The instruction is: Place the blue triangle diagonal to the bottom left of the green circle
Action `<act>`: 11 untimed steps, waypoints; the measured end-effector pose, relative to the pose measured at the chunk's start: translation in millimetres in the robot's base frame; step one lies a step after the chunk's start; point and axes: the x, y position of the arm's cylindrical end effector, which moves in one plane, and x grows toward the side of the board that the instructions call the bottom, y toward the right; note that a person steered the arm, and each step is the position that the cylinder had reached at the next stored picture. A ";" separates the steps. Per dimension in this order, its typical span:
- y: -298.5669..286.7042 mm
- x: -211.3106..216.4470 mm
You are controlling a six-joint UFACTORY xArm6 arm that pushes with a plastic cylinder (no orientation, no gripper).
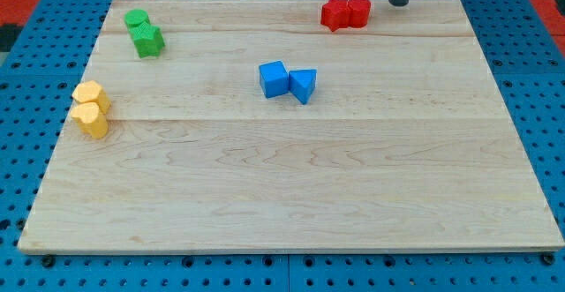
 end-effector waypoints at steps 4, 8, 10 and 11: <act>-92.1 57.0; -110.6 174.4; -177.4 166.9; -206.5 170.3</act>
